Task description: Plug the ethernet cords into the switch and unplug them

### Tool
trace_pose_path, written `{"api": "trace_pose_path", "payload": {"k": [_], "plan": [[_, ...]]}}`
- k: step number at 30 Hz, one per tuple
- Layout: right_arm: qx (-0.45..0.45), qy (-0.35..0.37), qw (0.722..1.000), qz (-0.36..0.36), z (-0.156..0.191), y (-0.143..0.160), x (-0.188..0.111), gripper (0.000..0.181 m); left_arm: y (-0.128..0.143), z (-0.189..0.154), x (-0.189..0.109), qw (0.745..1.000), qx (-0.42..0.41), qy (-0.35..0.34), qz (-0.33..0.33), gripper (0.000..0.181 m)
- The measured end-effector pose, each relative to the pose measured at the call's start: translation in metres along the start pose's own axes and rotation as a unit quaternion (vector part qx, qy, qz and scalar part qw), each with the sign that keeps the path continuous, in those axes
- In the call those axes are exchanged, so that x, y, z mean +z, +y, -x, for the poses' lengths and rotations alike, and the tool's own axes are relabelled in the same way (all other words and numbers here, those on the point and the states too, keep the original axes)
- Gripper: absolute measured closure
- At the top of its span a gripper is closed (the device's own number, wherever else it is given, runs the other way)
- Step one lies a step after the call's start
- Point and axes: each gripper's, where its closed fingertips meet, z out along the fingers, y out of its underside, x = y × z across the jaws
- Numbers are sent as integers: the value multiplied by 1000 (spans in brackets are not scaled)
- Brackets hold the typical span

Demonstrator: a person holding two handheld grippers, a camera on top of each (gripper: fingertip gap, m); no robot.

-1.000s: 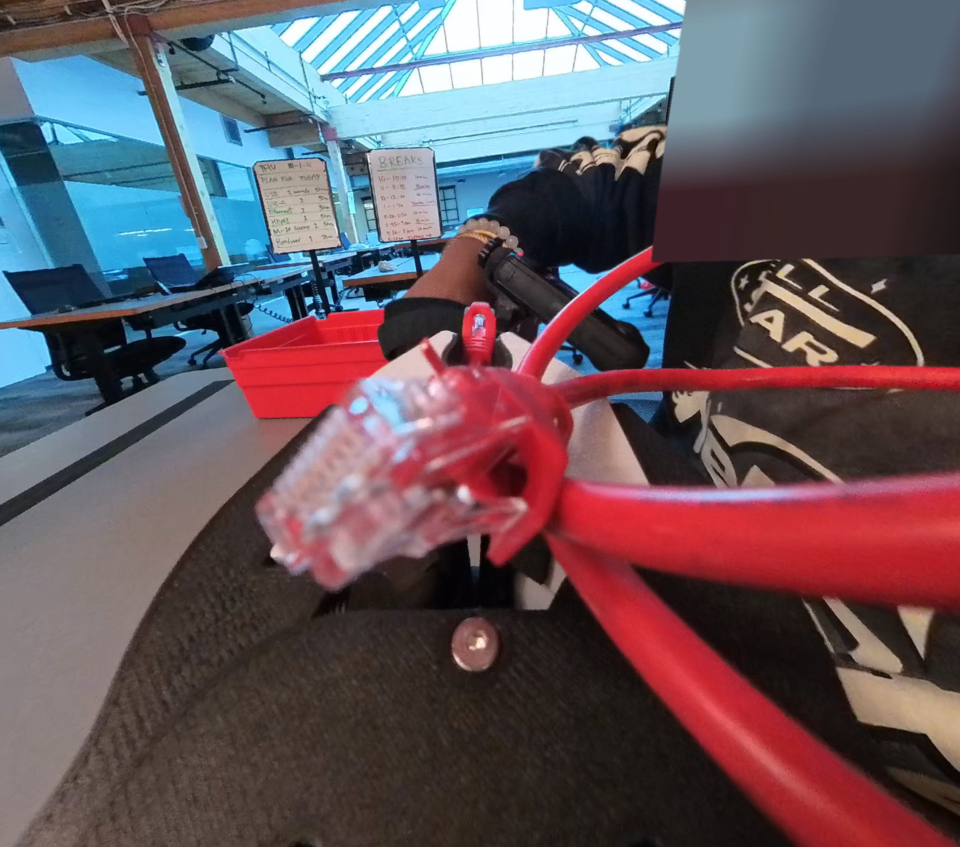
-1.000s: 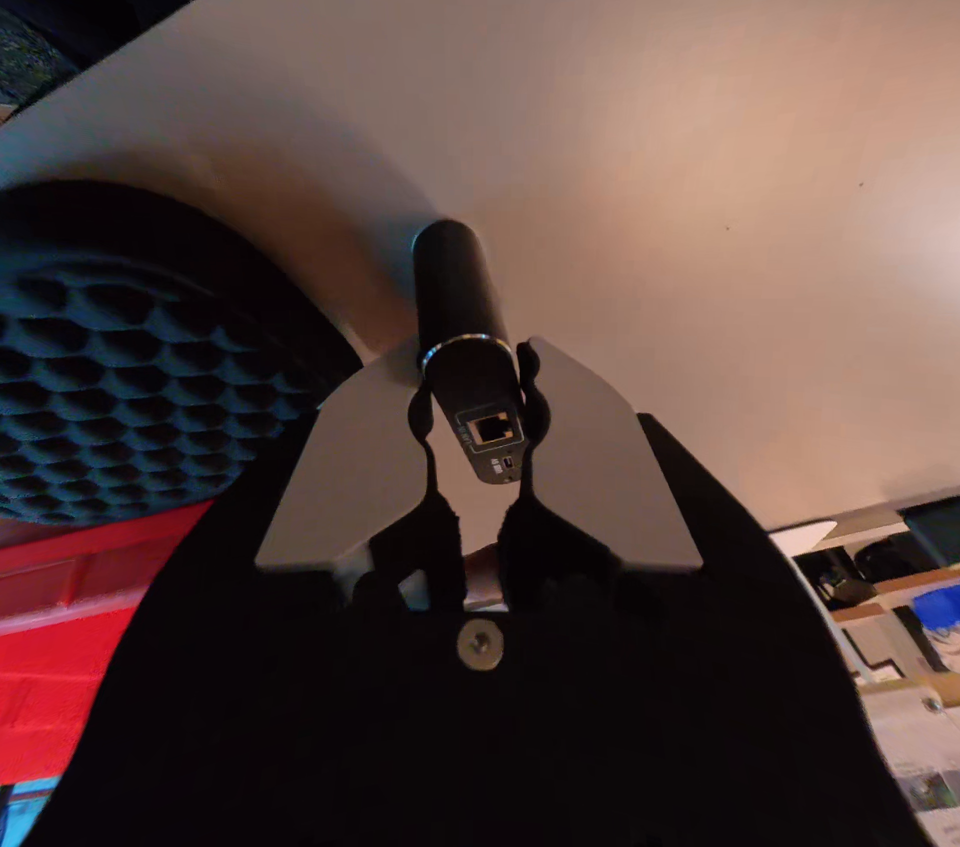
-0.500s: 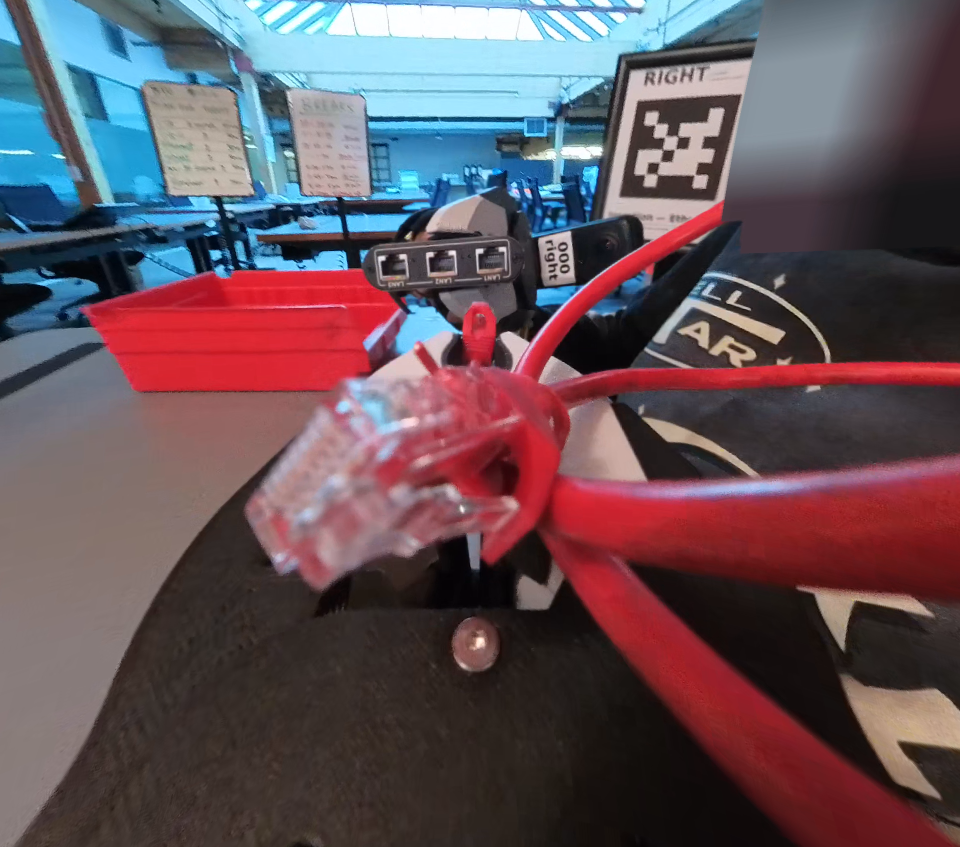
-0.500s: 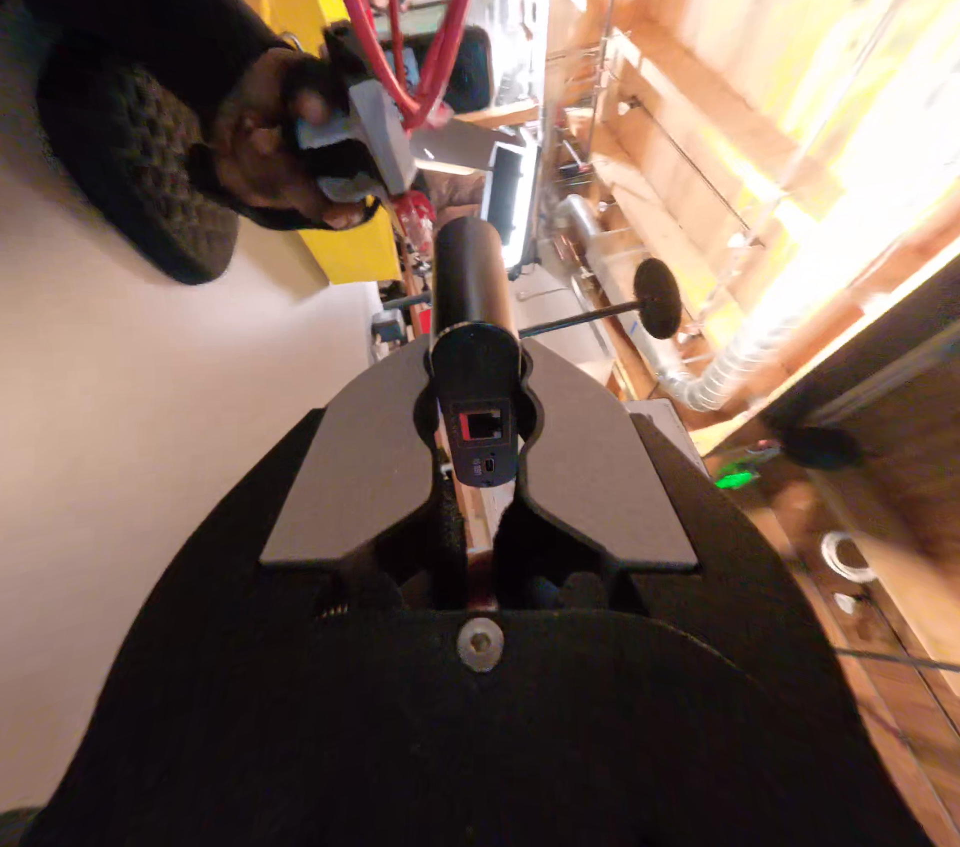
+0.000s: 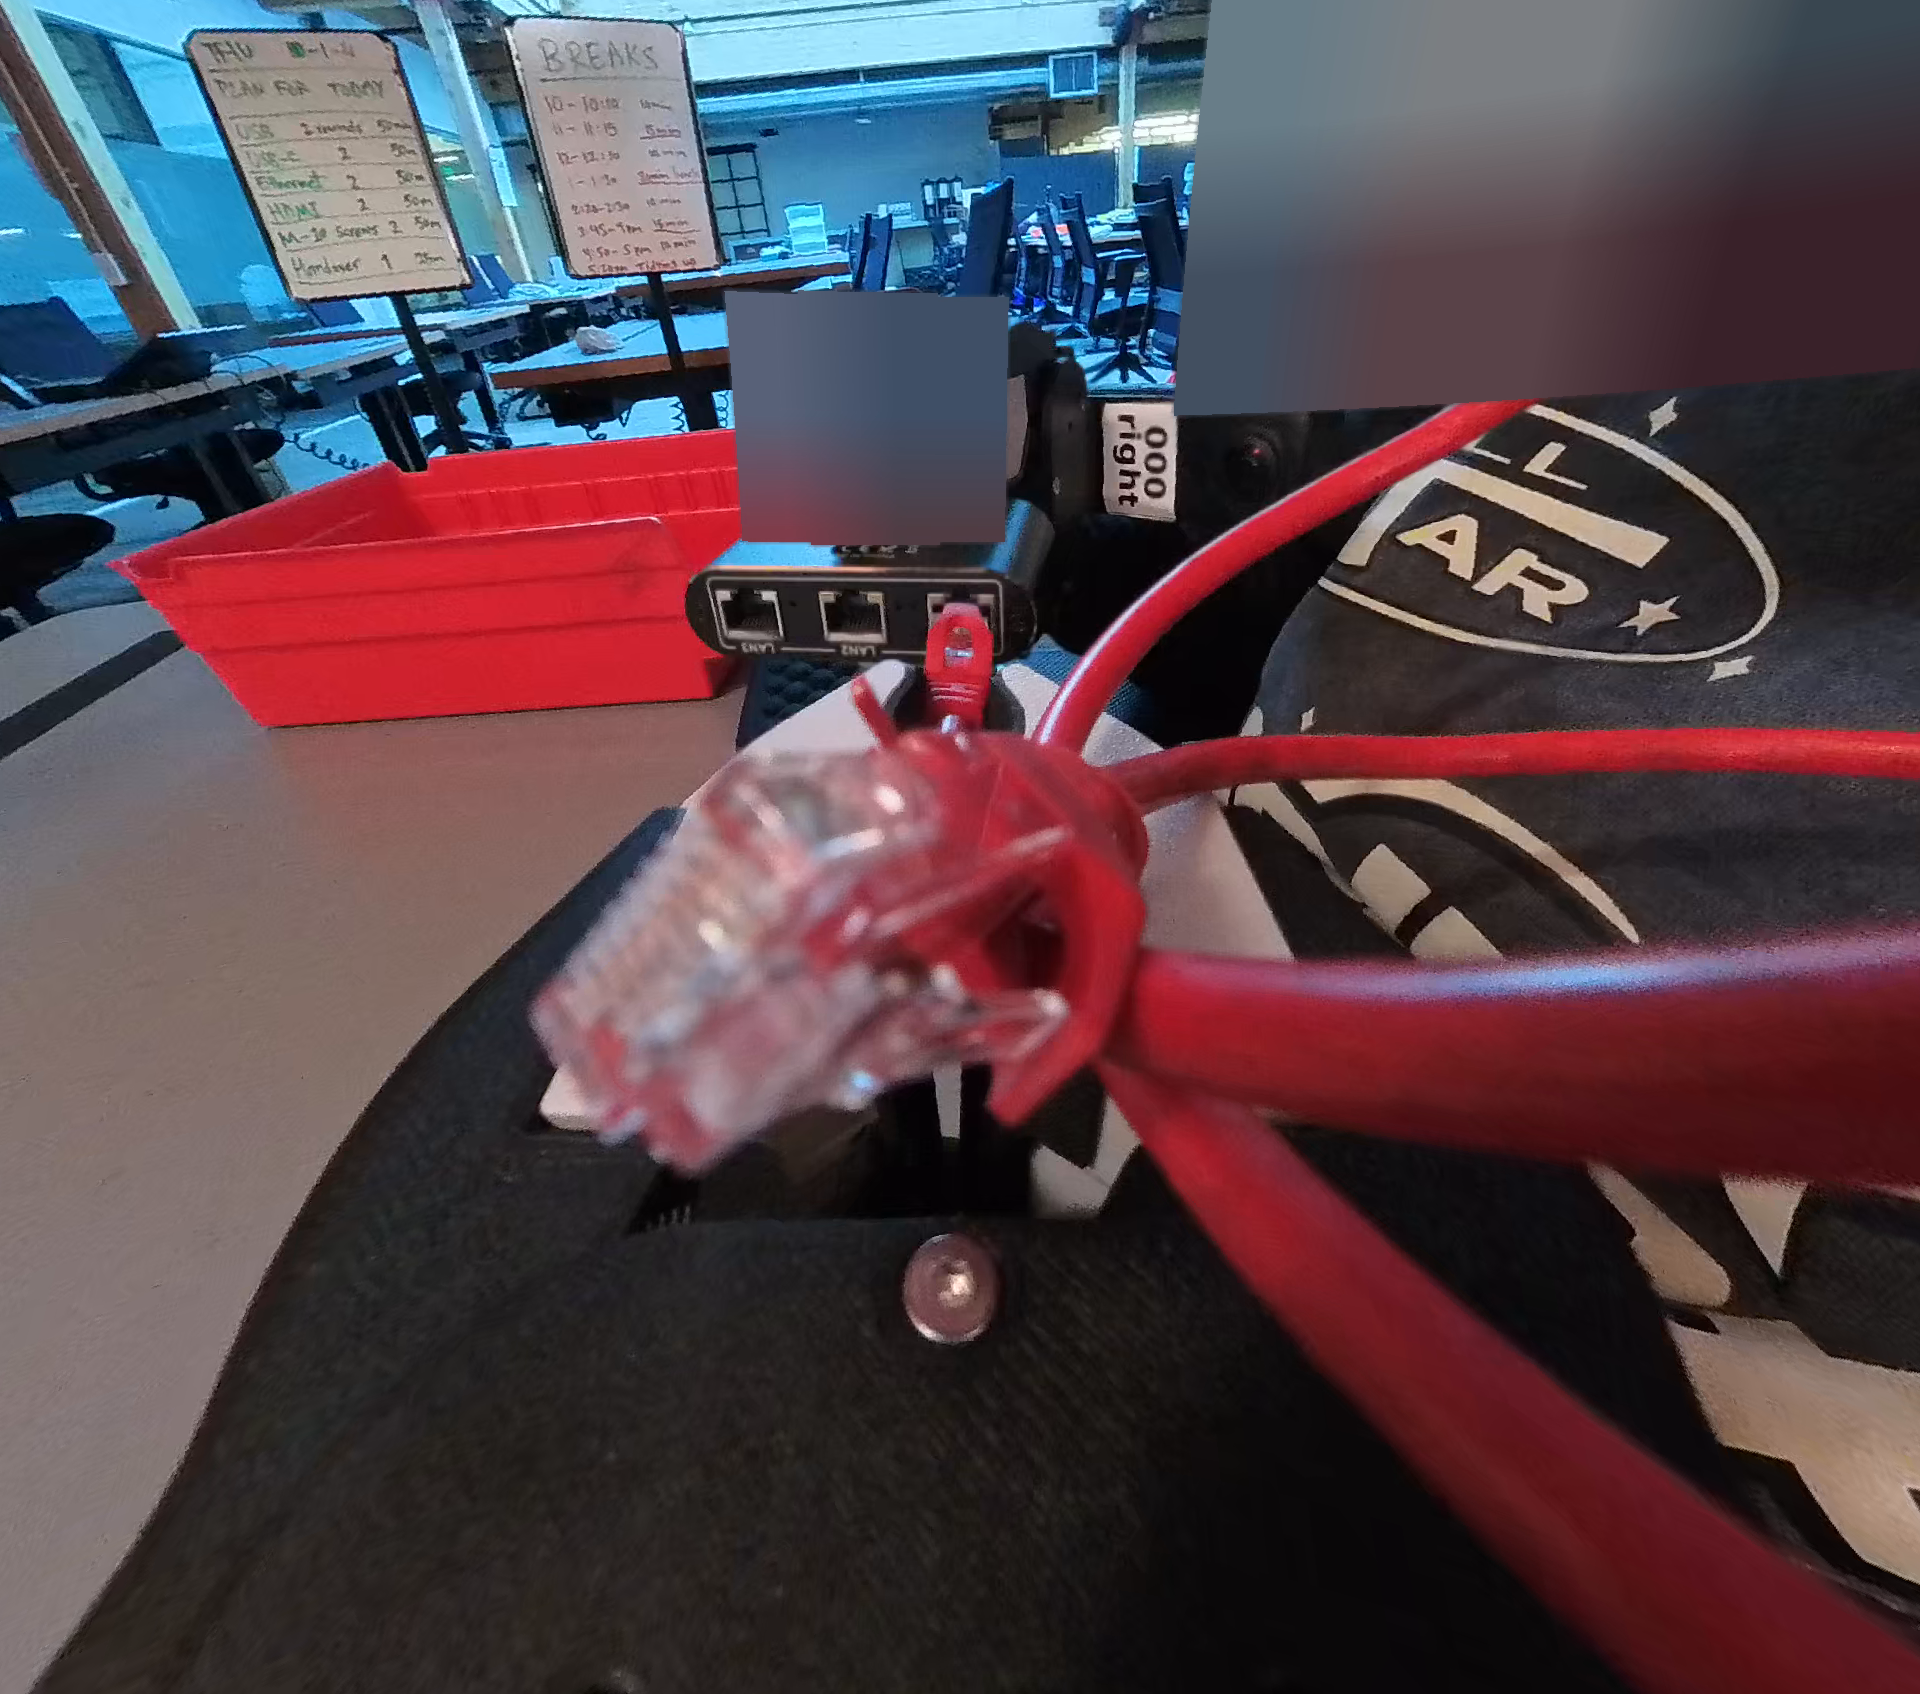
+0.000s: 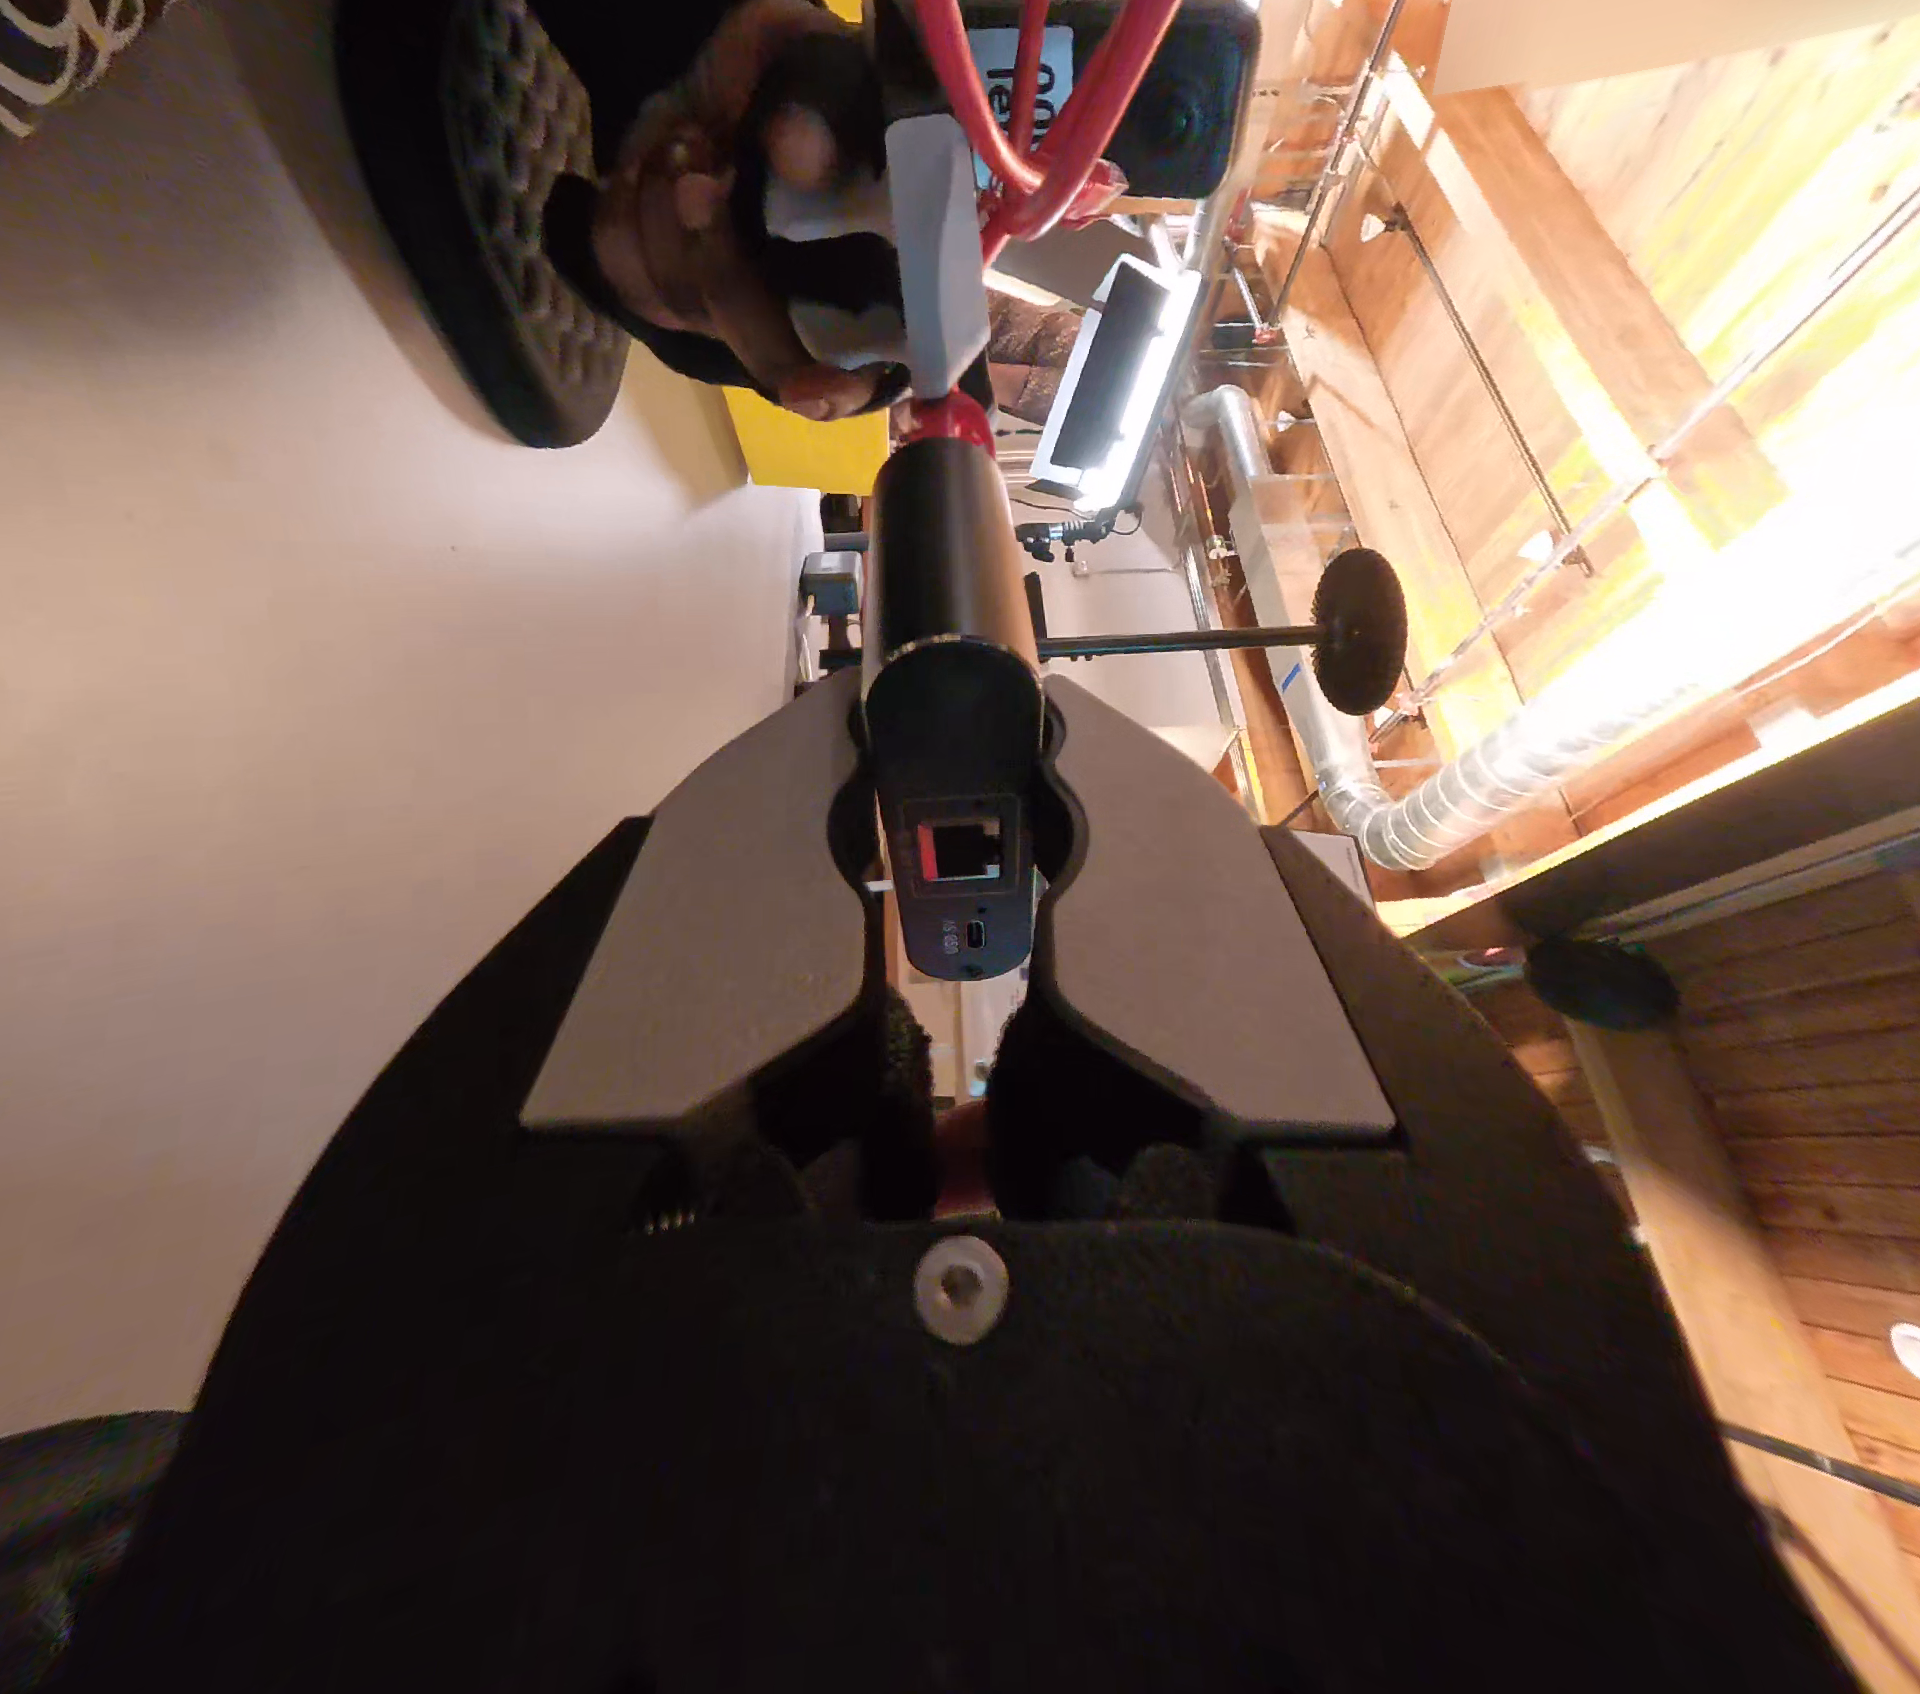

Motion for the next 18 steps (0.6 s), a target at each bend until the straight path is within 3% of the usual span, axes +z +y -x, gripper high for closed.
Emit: {"api": "trace_pose_path", "payload": {"k": [18], "plan": [[-24, -3, 1000, -6, 4, -9, 3, 156, 4, -9, 1, 1000, -5, 27, 12, 167]]}}
